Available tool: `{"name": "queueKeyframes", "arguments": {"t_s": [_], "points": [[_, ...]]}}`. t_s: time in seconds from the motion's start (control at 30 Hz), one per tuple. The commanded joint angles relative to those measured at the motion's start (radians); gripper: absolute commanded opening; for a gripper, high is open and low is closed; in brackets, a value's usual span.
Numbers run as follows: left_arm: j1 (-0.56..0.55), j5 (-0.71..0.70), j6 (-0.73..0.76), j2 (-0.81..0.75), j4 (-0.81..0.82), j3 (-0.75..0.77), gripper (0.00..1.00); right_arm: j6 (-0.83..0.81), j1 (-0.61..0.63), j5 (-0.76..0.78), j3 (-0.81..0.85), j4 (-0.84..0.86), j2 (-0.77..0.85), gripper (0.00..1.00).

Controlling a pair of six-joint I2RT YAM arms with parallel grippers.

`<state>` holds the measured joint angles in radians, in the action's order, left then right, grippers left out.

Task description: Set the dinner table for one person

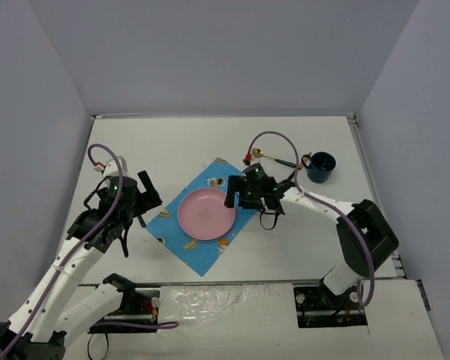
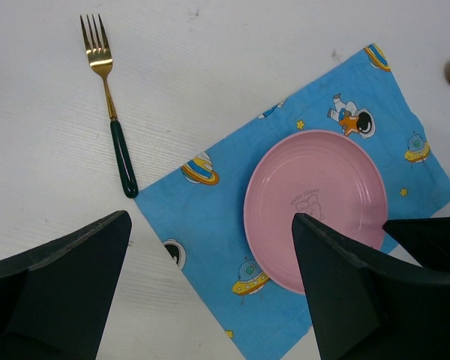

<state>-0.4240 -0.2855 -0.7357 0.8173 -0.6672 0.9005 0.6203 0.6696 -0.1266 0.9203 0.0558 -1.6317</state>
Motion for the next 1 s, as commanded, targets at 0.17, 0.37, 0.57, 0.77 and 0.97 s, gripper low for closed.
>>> {"name": "queueKeyframes", "arguments": {"t_s": [0.17,0.37,0.57,0.77,0.97], "points": [[0.004,0.002,0.005,-0.032,0.014,0.055,0.87,-0.034,-0.130,0.540,0.241,-0.341,0.306,0.80],[0.004,-0.005,0.005,-0.064,0.008,0.047,0.87,0.007,-0.256,0.578,0.231,-0.365,0.230,0.69],[0.004,-0.019,0.011,-0.058,-0.013,0.057,0.87,0.082,-0.386,0.582,0.200,-0.368,0.168,0.67],[0.004,-0.027,0.022,-0.056,-0.009,0.049,0.87,0.154,-0.485,0.594,0.134,-0.347,0.168,0.63],[0.004,-0.022,0.025,-0.040,0.000,0.044,0.87,0.157,-0.595,0.510,0.067,-0.264,0.180,0.60]]}}
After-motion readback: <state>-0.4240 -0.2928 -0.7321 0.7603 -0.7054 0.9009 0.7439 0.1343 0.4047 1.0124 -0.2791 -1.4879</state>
